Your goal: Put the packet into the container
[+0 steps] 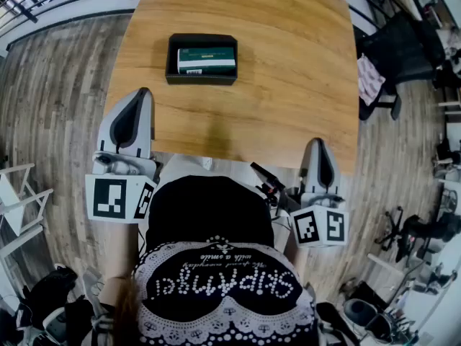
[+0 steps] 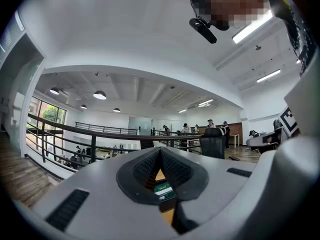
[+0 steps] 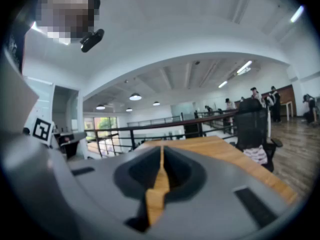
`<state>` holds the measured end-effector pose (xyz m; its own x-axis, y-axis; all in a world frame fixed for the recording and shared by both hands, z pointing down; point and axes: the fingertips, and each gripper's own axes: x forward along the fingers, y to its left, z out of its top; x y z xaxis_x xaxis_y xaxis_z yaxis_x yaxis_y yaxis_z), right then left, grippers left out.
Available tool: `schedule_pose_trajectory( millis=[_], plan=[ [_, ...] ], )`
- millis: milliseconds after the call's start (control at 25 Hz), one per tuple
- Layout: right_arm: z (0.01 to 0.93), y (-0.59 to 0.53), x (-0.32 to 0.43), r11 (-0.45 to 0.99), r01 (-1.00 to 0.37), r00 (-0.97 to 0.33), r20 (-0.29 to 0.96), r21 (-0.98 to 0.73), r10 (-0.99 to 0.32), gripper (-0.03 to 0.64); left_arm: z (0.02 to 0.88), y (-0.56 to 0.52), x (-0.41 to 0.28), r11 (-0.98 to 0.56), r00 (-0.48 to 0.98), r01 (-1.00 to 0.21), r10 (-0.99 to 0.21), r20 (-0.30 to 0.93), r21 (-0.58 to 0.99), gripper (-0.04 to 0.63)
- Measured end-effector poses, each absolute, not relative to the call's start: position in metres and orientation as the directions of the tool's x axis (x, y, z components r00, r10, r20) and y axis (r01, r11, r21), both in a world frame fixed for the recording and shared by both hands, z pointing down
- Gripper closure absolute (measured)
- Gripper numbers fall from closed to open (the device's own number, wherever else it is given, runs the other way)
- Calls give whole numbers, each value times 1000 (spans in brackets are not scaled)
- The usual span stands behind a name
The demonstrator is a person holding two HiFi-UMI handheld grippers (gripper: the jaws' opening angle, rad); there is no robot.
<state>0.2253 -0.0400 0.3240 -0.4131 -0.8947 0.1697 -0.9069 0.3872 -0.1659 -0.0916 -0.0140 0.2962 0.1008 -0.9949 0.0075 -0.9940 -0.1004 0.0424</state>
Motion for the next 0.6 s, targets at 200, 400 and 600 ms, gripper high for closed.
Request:
schedule_pose_trajectory(
  millis=[200, 400, 600],
  plan=[
    [325, -35, 227, 383, -910, -409, 178, -161, -895, 577, 301, -3, -93, -90, 90, -995, -996, 11, 39, 565],
    [329, -32, 223, 390, -907, -415, 188, -159, -890, 575, 308, 9, -86, -99, 100, -994, -995, 21, 42, 565],
    [332, -28, 220, 402, -902, -427, 201, -157, -881, 575, 315, 15, -79, -104, 106, -993, -994, 36, 46, 565]
  ],
)
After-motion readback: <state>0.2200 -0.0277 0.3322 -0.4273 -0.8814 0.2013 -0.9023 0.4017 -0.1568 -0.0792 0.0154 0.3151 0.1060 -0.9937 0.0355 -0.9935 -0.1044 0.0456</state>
